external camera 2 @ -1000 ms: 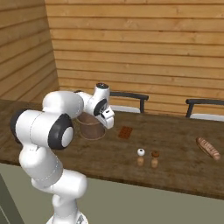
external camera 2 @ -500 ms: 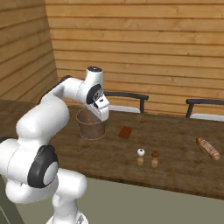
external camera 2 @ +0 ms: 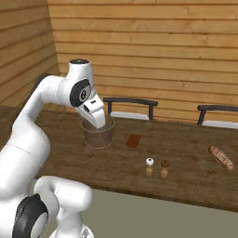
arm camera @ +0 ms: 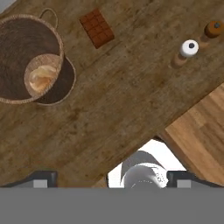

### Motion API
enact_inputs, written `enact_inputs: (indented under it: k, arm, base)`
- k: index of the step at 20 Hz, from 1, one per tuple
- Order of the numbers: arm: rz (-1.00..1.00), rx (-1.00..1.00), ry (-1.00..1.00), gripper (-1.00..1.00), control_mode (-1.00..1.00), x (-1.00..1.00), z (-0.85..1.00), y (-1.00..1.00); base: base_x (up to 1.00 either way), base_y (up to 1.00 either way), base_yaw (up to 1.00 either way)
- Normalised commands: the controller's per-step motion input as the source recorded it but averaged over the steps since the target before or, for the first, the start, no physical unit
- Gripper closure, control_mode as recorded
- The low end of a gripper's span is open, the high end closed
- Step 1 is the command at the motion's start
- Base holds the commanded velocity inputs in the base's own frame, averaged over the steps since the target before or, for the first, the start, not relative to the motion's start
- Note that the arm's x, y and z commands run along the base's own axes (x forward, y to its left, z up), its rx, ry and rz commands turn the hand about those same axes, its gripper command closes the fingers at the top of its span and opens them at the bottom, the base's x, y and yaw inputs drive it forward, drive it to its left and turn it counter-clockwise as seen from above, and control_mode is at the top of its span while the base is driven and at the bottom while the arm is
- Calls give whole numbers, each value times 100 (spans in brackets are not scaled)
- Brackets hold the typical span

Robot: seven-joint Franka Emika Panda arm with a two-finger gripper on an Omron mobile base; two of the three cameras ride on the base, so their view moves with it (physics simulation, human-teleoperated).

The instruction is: Open the cabinet, pick up the bread from the cabinet and place it in the basket. Then move the basket to the dining counter.

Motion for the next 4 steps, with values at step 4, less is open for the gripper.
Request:
enact_inputs:
  k: [4]
  arm:
    - [0, -3, -9, -100, -100, -100, 11, 0]
  base:
    - [0, 0, 0]
